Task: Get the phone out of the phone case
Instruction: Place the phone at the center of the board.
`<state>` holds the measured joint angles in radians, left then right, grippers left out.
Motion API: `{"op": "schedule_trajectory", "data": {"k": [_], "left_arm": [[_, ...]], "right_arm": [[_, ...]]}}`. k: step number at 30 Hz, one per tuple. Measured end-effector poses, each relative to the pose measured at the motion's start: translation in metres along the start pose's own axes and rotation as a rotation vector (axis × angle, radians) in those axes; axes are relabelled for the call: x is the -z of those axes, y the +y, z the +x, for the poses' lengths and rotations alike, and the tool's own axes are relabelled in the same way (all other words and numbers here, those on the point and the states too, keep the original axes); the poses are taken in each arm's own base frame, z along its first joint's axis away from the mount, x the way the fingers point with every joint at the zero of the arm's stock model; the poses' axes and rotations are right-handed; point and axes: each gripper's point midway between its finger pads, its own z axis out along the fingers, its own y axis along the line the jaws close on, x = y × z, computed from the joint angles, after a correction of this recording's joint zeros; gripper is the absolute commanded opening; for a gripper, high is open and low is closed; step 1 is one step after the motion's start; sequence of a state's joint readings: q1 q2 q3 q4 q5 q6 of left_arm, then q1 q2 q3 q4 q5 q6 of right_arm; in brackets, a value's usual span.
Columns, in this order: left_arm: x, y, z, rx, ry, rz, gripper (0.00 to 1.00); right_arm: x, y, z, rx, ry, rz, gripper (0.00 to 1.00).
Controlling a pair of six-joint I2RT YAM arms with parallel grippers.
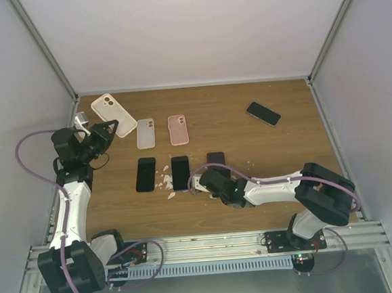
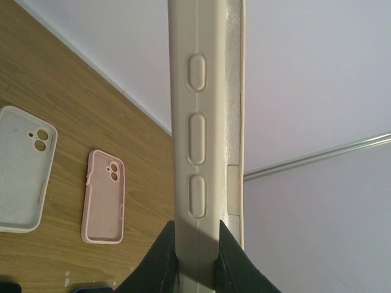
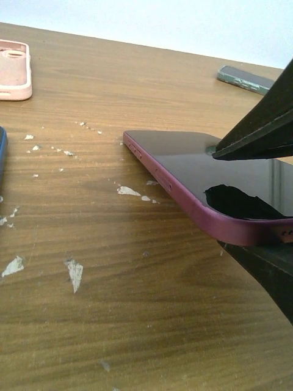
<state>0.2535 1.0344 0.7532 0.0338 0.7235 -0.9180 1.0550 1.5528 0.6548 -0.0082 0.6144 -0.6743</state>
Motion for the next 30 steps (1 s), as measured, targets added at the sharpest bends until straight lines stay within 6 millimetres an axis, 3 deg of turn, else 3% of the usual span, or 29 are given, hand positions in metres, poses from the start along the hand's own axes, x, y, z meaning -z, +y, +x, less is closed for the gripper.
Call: {"op": "schedule_trajectory", "data": {"k": [6,30], "left_arm": [[0.000,0.000,0.000,0.008,0.000,0.000,0.00],[0.000,0.000,0.000,0.010,0.000,0.000,0.00]], "right_arm": [[0.001,0.008,0.000,0.009,-0.002,-0.026,0.37],[-0.001,0.030,0.008,0.044,0.008,-0.076,0.40]]}}
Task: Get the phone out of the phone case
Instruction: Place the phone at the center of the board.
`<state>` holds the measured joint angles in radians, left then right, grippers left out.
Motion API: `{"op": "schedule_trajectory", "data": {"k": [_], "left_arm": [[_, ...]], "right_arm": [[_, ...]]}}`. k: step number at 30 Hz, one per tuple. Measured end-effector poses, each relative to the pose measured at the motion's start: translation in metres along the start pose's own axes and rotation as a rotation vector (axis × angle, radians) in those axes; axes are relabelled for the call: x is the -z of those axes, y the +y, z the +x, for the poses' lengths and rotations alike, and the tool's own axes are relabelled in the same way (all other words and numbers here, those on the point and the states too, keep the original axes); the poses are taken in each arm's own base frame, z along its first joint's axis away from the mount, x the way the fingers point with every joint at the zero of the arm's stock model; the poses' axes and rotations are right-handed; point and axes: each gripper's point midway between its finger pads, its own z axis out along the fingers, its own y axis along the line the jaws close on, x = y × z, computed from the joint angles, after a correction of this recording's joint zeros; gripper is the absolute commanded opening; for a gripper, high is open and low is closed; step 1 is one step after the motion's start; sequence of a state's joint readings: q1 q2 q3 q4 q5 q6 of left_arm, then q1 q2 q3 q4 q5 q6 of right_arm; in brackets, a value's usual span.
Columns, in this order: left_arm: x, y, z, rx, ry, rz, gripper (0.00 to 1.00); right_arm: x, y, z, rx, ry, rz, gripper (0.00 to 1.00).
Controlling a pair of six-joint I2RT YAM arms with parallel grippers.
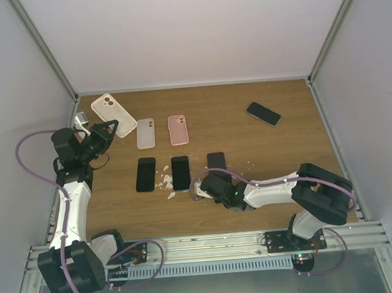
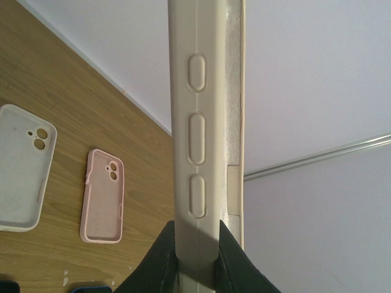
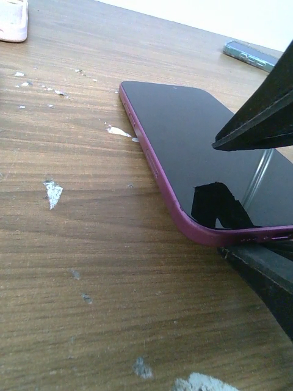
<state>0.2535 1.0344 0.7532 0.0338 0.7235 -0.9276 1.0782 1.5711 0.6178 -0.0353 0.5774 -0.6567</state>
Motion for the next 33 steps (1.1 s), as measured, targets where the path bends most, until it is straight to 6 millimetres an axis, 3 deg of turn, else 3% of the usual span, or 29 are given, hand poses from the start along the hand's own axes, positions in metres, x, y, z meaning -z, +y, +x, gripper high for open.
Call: {"op": "schedule_trajectory", "data": {"k": [15,33], "left_arm": [[-0.001,0.002,0.000,0.008,0.003,-0.003,0.00],[-0.001,0.002,0.000,0.012,0.003,-0.003,0.00]], "right_arm": [[0.002,0.001,-0.005,0.002,-0.015,0.007,0.47],[0.013,0.004,-0.011,-0.015,-0.055,-0.030,0.69]]}}
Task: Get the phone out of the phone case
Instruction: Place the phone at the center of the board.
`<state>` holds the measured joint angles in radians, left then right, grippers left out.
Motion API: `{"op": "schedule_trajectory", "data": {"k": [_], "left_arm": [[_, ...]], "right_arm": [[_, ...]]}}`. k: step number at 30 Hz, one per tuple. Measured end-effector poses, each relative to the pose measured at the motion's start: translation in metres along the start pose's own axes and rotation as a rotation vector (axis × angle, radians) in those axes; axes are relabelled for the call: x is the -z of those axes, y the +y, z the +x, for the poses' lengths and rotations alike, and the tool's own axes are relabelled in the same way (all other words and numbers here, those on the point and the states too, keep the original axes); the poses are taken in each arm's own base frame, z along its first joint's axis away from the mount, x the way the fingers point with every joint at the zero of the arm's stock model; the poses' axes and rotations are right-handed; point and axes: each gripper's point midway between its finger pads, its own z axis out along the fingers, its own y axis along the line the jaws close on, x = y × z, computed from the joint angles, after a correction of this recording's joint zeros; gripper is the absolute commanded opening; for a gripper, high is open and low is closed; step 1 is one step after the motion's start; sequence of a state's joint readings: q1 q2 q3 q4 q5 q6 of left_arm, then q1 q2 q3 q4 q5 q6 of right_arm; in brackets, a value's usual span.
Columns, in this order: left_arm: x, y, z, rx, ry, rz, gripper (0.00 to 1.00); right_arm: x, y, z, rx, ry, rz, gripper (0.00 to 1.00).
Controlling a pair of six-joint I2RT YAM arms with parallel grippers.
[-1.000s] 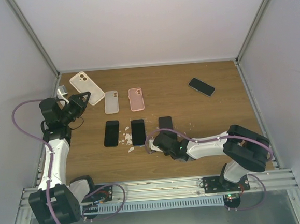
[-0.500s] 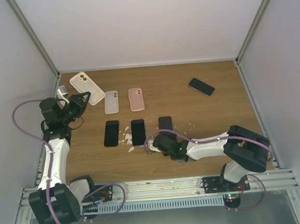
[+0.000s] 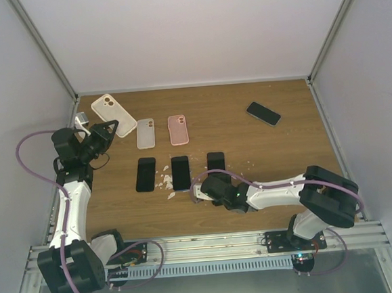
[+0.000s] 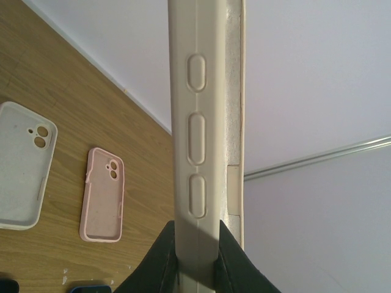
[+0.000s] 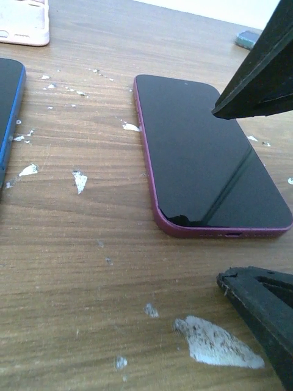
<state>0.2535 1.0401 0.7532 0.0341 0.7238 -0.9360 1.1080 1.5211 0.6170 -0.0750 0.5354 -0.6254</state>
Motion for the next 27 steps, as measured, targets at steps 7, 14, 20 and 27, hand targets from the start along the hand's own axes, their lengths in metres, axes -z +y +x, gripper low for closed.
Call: {"op": "schedule_trajectory", "data": {"k": [7,14,20,27], "left_arm": [[0.000,0.000,0.000,0.000,0.000,0.000,0.00],[0.000,-0.001,0.002,-0.003,0.011,0.007,0.00],[-0.003,-0.001,0.006,-0.004,0.040,0.021,0.00],[-0.008,0.000,0.011,-0.014,0.079,0.040,0.00]], "right_arm": [[0.013,0.007,-0.004,-0.021,-0.047,-0.071,0.81],[0.029,0.002,-0.019,-0.081,-0.127,-0.158,0.84],[0.041,-0.032,-0.023,-0.191,-0.185,-0.175,0.88],[0.056,-0.080,-0.015,-0.321,-0.239,-0.152,0.92]]}}
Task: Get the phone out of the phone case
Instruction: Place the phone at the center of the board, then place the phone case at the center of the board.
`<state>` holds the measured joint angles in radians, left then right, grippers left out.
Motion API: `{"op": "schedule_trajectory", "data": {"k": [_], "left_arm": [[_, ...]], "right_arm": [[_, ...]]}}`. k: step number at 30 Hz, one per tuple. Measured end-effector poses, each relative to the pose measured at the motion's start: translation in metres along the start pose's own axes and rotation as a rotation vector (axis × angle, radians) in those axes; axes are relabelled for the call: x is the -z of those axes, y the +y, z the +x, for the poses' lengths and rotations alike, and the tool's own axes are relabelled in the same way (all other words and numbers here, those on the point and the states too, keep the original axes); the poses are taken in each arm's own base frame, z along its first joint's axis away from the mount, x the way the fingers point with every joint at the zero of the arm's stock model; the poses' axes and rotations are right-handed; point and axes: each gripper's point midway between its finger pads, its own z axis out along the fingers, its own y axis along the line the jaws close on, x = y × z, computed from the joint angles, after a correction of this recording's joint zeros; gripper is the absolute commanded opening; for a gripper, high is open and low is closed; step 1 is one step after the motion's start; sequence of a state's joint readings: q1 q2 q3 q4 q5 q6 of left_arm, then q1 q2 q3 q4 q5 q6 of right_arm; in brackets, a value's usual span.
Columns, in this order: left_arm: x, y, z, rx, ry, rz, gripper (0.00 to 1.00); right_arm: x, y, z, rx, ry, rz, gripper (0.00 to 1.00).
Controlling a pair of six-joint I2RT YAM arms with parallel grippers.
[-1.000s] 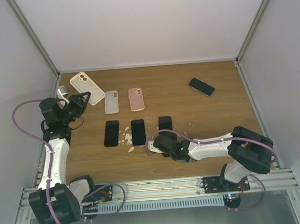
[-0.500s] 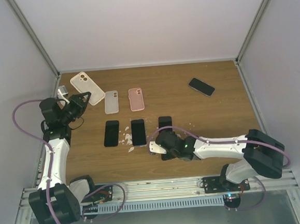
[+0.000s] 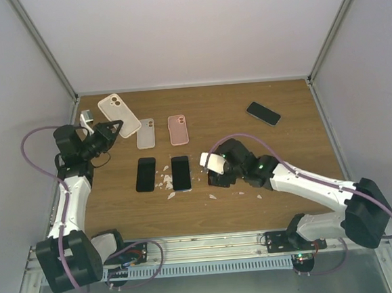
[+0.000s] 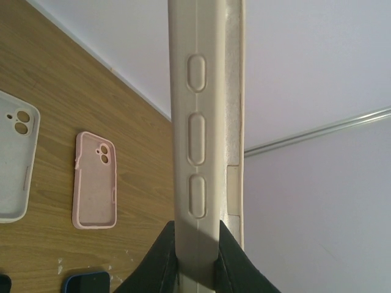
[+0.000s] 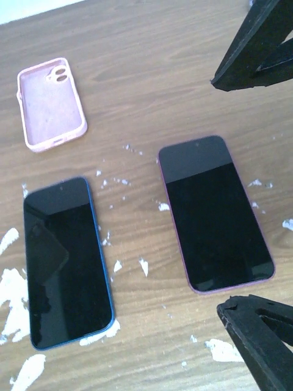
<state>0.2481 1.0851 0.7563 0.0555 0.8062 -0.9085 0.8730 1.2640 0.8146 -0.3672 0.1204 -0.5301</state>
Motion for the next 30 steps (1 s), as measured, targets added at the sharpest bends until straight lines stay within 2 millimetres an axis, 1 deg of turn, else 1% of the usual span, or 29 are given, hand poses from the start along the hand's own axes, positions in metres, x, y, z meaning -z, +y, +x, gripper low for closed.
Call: {"op": "schedule_trajectory", "data": {"k": [4,6,9,11,14,17,19,21,24,27,28,29,30], "left_arm": [[-0.013,-0.003,0.002,-0.025,0.055,0.013,0.00],[-0.021,-0.009,0.003,-0.049,0.084,0.026,0.00],[-0.034,-0.022,0.009,-0.096,0.129,0.054,0.00],[-0.044,-0.034,0.015,-0.136,0.164,0.079,0.00],[-0.059,-0.049,0.025,-0.198,0.214,0.115,0.00],[-0.080,-0.061,0.040,-0.250,0.278,0.145,0.00],[-0.094,-0.066,0.053,-0.273,0.332,0.160,0.00],[-0.111,-0.069,0.067,-0.293,0.387,0.173,0.00],[-0.134,-0.069,0.086,-0.311,0.456,0.183,0.00],[-0.157,-0.064,0.108,-0.311,0.526,0.184,0.00],[-0.166,-0.056,0.112,-0.304,0.543,0.172,0.00],[-0.170,-0.058,0.125,-0.307,0.570,0.179,0.00],[-0.176,-0.055,0.133,-0.302,0.590,0.175,0.00]], "right_arm": [[0.009,-0.022,0.003,-0.076,-0.014,0.010,0.93],[0.011,-0.031,0.009,-0.122,-0.012,0.014,0.93],[0.012,-0.040,0.021,-0.202,0.000,-0.003,0.94],[0.014,-0.047,0.026,-0.257,-0.002,-0.017,0.94],[0.021,-0.071,0.030,-0.356,-0.026,-0.010,0.94],[0.030,-0.096,0.033,-0.437,-0.055,0.016,0.94],[0.035,-0.107,0.038,-0.483,-0.068,0.024,0.95],[0.036,-0.110,0.042,-0.508,-0.068,0.019,0.95],[0.034,-0.115,0.051,-0.555,-0.062,0.008,0.95],[0.032,-0.121,0.063,-0.608,-0.048,0.000,0.96],[0.031,-0.123,0.067,-0.622,-0.044,-0.001,0.96],[0.030,-0.125,0.069,-0.634,-0.041,-0.002,0.96],[0.029,-0.127,0.071,-0.645,-0.039,-0.006,0.97]]}}
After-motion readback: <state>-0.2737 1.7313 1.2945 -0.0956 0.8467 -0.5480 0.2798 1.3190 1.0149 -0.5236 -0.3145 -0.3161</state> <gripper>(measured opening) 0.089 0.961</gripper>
